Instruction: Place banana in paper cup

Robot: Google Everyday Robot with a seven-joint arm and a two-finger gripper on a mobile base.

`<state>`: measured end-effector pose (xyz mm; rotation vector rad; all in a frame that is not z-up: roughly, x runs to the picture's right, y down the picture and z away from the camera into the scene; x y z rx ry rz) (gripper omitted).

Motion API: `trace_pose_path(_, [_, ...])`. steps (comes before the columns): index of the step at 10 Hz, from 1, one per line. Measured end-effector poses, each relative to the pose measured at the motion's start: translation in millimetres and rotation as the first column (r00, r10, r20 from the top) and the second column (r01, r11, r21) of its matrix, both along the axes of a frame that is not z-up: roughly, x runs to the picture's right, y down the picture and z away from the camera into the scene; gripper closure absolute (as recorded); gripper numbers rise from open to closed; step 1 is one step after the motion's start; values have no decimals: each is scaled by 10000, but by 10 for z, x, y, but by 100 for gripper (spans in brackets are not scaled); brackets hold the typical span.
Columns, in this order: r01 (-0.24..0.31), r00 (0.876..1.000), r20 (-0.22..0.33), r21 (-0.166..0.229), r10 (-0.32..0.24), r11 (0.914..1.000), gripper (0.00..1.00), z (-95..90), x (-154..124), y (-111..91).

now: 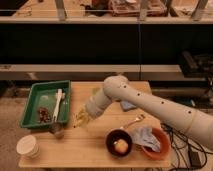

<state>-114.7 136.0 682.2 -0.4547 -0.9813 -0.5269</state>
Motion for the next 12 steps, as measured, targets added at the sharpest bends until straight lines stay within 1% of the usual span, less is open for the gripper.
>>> trace_pose_path(1, [-52, 9986, 524, -120, 58, 9999, 87, -79, -60, -3])
trace_pose_path(2, [-112, 9940, 1087, -263, 140, 9996, 87, -205, -192, -26])
trace_pose_path(4, [-135, 9811, 1924, -447, 219, 9989, 87, -498, -535, -153])
trace_pose_path(5, [-65, 9700, 2424, -583, 205, 9983, 87, -684, -838, -245])
trace_pose_path(6, [12, 9576, 2875, -728, 198, 9973, 87, -823, -1099, -330])
trace_pose_path(7, [71, 9455, 3249, -896, 224, 9960, 87, -926, -1303, -392])
trace_pose_path(8, [177, 9302, 3661, -1149, 258, 9932, 87, -1016, -1522, -434])
trace_pose_path(9, [398, 9030, 4286, -1490, 282, 9880, 87, -1153, -1843, -476])
trace_pose_path(11, [909, 8539, 5197, -2007, 274, 9754, 87, -1378, -2324, -473])
trace_pose_path(12, [1262, 8244, 5654, -2292, 264, 9652, 87, -1509, -2565, -432])
